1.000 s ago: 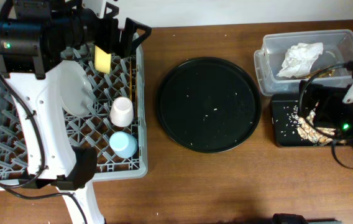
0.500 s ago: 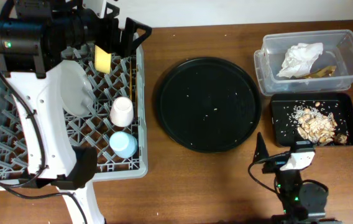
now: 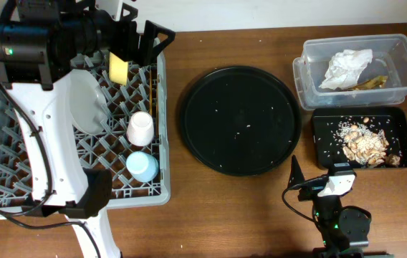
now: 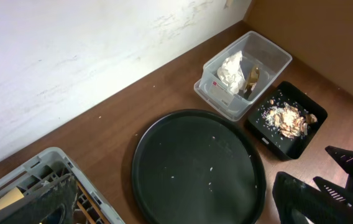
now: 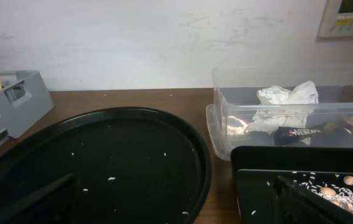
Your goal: Sort waste into correct bins and load items into the dishwasher rack
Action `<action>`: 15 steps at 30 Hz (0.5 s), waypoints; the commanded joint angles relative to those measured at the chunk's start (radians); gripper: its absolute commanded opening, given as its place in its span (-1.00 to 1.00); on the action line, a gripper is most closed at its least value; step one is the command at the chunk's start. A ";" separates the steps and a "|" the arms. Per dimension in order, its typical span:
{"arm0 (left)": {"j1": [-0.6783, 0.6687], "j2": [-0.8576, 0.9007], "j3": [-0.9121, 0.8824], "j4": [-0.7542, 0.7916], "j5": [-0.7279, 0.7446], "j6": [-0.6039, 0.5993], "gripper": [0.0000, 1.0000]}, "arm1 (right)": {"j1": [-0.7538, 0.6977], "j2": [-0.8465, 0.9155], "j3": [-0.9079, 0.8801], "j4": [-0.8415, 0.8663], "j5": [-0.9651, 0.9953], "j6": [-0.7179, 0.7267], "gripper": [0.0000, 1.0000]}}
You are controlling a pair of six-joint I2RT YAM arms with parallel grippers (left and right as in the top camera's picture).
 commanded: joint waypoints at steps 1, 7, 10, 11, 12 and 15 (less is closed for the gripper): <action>0.002 0.005 -0.001 0.002 0.014 -0.003 0.98 | 0.010 -0.008 -0.005 -0.006 0.008 0.007 0.97; 0.003 0.005 -0.001 0.002 0.014 -0.003 0.99 | 0.010 -0.008 -0.005 -0.006 0.008 0.007 0.97; 0.003 0.005 -0.001 0.002 0.014 -0.003 0.99 | 0.010 -0.008 -0.005 -0.006 0.008 0.007 0.97; 0.003 0.005 -0.001 0.002 0.011 -0.002 0.99 | 0.010 -0.008 -0.005 -0.006 0.008 0.007 0.97; 0.003 0.005 -0.001 0.002 -0.027 -0.002 0.99 | 0.010 -0.008 -0.005 -0.006 0.008 0.007 0.97; 0.000 -0.014 -0.015 -0.012 -0.116 0.039 0.99 | 0.010 -0.008 -0.005 -0.006 0.008 0.007 0.97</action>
